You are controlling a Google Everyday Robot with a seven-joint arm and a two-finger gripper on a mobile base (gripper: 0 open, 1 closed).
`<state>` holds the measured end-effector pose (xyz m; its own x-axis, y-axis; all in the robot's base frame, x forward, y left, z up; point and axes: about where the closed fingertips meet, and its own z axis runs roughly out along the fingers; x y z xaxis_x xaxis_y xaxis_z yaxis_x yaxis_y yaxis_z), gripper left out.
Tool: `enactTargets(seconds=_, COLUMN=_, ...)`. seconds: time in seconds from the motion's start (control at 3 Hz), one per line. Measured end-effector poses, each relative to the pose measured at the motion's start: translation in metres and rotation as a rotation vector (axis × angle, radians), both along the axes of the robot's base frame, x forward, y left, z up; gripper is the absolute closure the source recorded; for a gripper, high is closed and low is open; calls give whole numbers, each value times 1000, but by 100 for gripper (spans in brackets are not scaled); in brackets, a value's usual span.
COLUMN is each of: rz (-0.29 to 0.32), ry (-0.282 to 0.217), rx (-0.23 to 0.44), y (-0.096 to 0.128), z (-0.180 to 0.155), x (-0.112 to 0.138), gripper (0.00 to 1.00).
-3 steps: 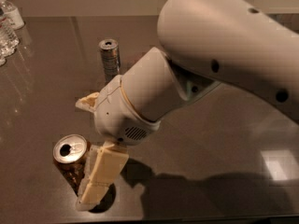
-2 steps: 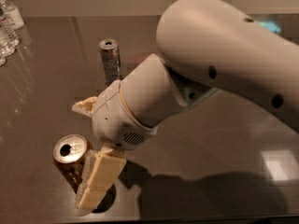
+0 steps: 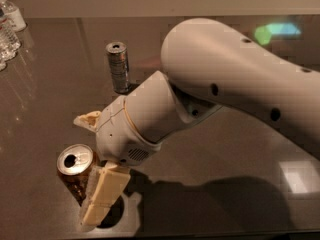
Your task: Knock orange can over
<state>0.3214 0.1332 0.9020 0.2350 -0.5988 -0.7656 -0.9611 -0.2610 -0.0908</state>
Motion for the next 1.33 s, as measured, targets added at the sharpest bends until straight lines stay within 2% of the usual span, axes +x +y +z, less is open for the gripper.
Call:
enactTargets(seconds=0.33, rz=3, ry=6, rx=8, y=3, z=-6, x=1, gripper=18)
enactTargets(seconds=1.0, rz=-3, ry=14, rx=41, y=2, z=-9, x=-1, gripper=64)
enactTargets(seconds=1.33, rz=-12, ry=2, rx=29, y=-7, z=4, x=-2, gripper=87)
